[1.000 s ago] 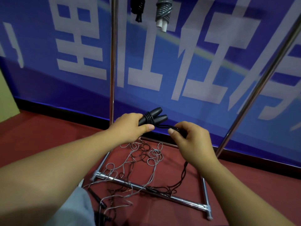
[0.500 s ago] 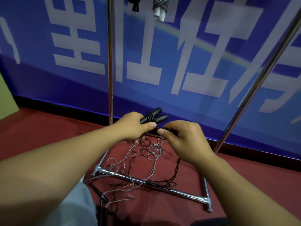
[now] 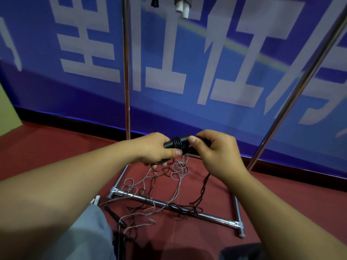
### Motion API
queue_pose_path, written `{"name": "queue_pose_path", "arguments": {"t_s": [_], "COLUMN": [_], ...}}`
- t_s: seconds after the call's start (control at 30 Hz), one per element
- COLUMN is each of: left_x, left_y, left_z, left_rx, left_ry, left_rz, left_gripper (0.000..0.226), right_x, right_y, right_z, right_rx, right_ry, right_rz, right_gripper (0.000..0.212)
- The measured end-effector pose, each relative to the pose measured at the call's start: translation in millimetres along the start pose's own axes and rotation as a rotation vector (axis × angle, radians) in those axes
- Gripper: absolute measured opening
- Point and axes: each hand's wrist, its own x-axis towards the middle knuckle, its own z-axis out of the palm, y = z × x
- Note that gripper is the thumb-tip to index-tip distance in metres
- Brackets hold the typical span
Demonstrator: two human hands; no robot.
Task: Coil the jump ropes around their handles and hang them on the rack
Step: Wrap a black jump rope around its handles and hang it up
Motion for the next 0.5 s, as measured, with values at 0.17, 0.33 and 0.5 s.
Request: {"name": "queue_pose_path", "arguments": {"t_s": [0.17,0.33,0.5], "left_x": [-0.3,2.3,4.3], "left_y": [2.1,3.8,7.1], "left_z": [4.3,11.2,17.2], "left_rx": [0.049,0.084,0.243], "left_ry": [-0.069,-0.081,-0.035], "left_rz": [0.018,0.045,0.121], "left_gripper": [0.03,0.03,0.033], "right_x": [2.4,3.7,5.3], "right_y": [3.9,10.9,15.4], "right_z": [0.0,1.0,1.3], "right_rx": [0.047,0.096,0.059], "right_ry": [0.0,-0.009,-0.009], "right_rz": [0.095,0.175,0.218], "right_gripper": [0.023,0.026,0.027]}}
